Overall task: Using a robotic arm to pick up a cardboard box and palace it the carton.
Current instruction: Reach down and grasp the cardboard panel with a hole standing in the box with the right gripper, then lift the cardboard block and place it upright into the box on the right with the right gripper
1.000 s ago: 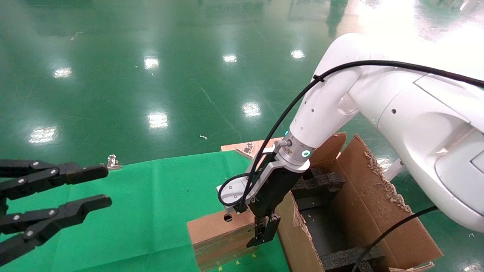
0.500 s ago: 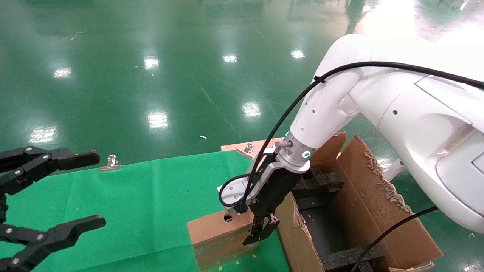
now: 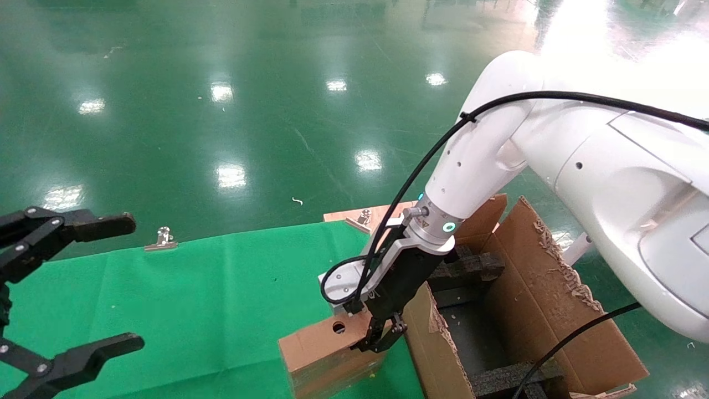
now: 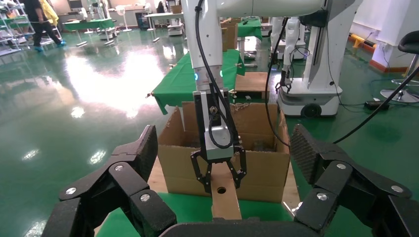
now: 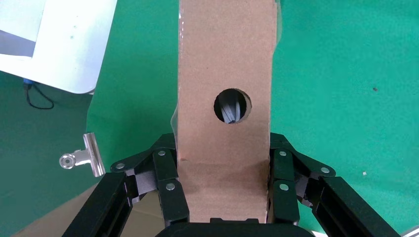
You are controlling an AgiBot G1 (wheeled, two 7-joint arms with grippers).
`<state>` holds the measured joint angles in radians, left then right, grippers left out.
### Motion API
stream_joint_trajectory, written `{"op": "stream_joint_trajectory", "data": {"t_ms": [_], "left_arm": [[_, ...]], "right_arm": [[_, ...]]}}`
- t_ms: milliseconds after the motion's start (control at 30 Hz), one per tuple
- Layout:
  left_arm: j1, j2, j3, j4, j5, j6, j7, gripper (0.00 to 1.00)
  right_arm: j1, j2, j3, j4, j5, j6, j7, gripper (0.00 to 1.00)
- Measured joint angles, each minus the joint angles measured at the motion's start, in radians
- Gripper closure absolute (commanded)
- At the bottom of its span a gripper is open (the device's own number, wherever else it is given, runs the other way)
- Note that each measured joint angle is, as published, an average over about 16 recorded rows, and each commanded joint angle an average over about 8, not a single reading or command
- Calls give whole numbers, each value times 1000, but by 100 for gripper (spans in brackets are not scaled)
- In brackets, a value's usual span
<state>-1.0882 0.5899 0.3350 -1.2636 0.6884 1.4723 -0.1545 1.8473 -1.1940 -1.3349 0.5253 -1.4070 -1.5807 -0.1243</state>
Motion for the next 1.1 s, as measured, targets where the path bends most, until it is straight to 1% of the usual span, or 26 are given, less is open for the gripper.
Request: {"op": "stream_joint_trajectory", "data": {"t_ms": [233,500,767,933,1100], "left_arm": [[0,0,0,0,0,0,0,0],[0,0,0,0,0,0,0,0],[0,0,0,0,0,0,0,0],[0,0,0,0,0,0,0,0],[0,0,0,0,0,0,0,0]], "right_arm": [[67,43,6,-11,43,-2,18,100],[224,115,-17,-13,100,-10,54,100],[379,185,-92,12,134,-14,84,100],[450,244,-154,32,148,-14,93,100],[507,322,-224,57,153,-14,104,100]]}}
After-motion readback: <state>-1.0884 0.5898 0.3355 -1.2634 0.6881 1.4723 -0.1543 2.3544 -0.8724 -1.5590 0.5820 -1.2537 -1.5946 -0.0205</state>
